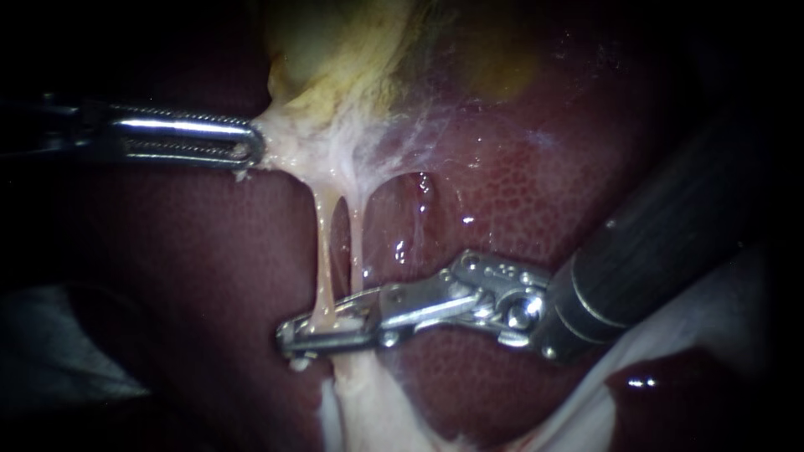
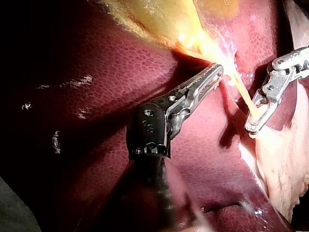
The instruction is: Going back second clip left tube
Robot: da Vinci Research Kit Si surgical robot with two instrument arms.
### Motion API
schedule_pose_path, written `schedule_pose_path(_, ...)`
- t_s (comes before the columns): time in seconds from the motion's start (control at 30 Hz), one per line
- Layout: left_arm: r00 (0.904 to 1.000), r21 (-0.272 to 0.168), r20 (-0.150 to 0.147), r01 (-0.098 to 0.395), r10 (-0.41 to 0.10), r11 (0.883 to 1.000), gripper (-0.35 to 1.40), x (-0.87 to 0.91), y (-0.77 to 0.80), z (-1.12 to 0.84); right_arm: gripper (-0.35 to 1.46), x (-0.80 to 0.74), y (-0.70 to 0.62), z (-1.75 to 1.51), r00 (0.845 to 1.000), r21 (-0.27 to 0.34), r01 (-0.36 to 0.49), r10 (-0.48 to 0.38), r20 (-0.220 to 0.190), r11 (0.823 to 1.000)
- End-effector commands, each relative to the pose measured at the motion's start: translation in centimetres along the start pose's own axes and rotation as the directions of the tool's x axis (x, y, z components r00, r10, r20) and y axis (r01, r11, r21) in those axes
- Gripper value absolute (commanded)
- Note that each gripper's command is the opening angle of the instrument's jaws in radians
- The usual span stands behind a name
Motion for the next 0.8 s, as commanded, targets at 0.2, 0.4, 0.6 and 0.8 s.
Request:
schedule_pose_path(0.2,1.0000,0.000,0.000,0.000,0.000,1.000,-0.35,0.00,0.00,0.00,0.33,0.01,0.07,0.06,0.999,-0.085,0.039,-0.041,-0.022,0.996)
schedule_pose_path(0.4,1.0000,0.000,0.000,0.000,0.000,1.000,-0.35,0.00,0.00,0.00,0.46,0.06,0.15,0.05,0.989,-0.205,0.132,-0.143,-0.038,0.970)
schedule_pose_path(0.6,1.0000,0.000,0.000,0.000,0.000,1.000,-0.35,0.00,0.00,-0.01,0.49,0.12,0.22,-0.11,0.978,-0.317,0.207,-0.203,0.045,0.926)
schedule_pose_path(0.8,1.0000,-0.001,0.001,0.000,0.000,1.000,-0.35,-0.01,0.00,-0.02,0.50,0.10,0.05,-0.37,0.958,-0.328,0.287,-0.268,0.103,0.900)
